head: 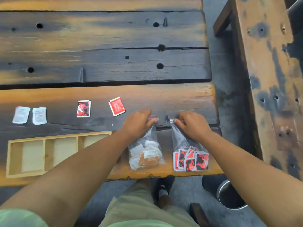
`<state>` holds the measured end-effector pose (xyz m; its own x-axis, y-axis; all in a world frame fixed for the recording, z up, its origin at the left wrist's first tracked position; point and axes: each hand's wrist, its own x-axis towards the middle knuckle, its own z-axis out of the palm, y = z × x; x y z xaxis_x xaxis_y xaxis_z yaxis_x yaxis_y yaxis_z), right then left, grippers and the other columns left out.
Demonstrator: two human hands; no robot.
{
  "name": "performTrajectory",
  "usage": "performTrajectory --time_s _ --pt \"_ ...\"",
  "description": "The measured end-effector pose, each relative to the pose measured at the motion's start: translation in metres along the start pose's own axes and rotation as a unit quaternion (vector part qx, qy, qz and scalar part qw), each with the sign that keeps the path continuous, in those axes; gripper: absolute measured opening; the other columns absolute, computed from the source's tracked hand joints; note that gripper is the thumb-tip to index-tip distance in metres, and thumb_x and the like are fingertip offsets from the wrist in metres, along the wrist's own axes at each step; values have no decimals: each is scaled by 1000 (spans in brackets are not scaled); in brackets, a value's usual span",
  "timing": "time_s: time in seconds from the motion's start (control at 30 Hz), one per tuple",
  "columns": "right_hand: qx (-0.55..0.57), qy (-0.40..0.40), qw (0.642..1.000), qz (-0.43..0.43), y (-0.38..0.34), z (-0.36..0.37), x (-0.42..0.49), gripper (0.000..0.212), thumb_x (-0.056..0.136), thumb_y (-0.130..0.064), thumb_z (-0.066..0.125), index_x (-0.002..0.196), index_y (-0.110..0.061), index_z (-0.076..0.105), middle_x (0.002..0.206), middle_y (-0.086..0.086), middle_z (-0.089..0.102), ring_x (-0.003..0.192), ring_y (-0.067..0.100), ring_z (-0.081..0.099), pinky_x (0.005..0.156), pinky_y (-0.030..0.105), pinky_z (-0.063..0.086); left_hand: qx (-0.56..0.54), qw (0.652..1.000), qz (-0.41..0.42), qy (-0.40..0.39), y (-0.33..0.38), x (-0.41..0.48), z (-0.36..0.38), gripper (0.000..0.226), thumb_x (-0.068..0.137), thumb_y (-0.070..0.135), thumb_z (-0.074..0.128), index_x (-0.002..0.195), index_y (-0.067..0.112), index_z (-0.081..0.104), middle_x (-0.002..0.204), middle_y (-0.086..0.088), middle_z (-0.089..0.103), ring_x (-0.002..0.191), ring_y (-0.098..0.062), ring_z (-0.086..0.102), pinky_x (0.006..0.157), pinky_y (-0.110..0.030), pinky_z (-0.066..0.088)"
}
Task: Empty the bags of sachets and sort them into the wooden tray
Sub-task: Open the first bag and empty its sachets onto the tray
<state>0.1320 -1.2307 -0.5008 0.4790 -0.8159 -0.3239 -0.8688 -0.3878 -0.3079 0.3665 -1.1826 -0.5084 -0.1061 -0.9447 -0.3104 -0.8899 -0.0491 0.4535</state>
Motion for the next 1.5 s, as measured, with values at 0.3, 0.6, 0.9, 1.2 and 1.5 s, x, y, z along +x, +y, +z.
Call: performTrajectory --time_s 0.3,0.6,0.9,1.2,1.5 --pt "13 10 999 34 -12 -11 -5 22 97 -37 53 92 -15 54 101 9 64 92 31 60 70 37 45 -53 997 19 56 5 -10 -20 31 91 42 64 101 14 56 104 -6 58 91 -25 55 79 -40 46" --pt "196 75 978 -4 -61 -26 -62 12 94 -20 59 104 -15 64 107 2 64 96 19 60 85 37 49 -133 973 -54 179 29 -89 -36 16 88 23 70 99 15 62 106 -2 52 96 -20 54 85 -37 47" --pt "282 -58 954 80 -97 16 -92 45 90 -32 67 129 -17 50 116 2 58 101 20 59 88 35 49 -258 931 -241 94 37 -147 9 63 81 28 77 133 17 43 125 -8 48 113 -25 53 94 -36 45" --pt "364 -29 905 216 -121 51 -85 54 87 -21 75 132 -15 46 103 -3 56 88 13 58 65 22 42 -437 850 -289 46 6 -141 26 63 83 23 78 134 13 43 107 -7 61 95 -21 63 85 -37 55" --pt "429 134 849 277 -176 30 -107 34 85 -13 73 117 -9 64 109 4 69 93 14 65 67 15 47 -514 850 -112 14 -11 -149 -26 42 85 -3 69 119 16 53 93 -2 64 85 -19 65 71 -27 57"
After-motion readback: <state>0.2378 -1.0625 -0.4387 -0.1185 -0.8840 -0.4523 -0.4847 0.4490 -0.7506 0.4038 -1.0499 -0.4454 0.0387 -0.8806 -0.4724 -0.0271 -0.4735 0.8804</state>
